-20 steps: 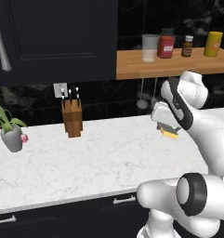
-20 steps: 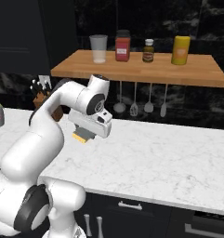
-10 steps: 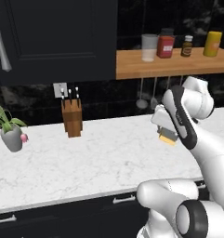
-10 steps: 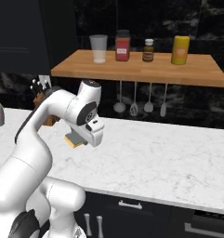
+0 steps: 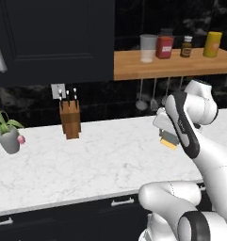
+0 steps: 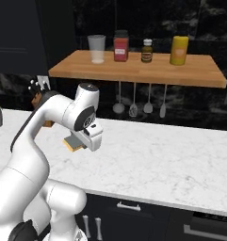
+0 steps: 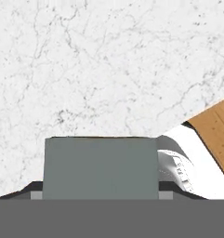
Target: Pick up the sponge from the counter and clean the cutting board by briefly scrubbing or pressing down on the cutting board. Once finished, release the sponge.
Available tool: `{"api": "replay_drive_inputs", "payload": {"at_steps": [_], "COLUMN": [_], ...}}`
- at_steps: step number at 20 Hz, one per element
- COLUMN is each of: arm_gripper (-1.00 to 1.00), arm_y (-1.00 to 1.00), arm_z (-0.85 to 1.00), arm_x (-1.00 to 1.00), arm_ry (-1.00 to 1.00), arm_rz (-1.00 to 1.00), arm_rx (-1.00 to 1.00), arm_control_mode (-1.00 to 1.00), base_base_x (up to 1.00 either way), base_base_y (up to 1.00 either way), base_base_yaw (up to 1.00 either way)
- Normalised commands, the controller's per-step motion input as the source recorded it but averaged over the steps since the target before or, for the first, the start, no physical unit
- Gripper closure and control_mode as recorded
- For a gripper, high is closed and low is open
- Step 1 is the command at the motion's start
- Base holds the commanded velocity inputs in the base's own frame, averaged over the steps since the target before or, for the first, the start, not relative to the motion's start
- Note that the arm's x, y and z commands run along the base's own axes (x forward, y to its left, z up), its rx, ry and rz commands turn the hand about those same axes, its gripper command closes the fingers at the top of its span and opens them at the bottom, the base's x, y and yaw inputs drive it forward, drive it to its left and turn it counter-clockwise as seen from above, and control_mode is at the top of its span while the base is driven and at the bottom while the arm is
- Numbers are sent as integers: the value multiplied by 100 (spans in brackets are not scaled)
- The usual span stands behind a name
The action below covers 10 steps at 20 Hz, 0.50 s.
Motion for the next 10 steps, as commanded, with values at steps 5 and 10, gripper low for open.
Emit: {"api": "replay_drive_inputs", "payload": {"at_steps": [5, 10], "arm_gripper": [100, 100], "arm_y": [0, 0], "arm_z": [0, 0], "arm_x": [0, 0], "arm_ry": [0, 0], "arm_rz": [0, 0], "arm_rx": [0, 0], "arm_control_mode": [100, 100], "base_base_x": [19, 25], "base_base_y": [-79, -100], "base_base_yaw": [0, 0]}}
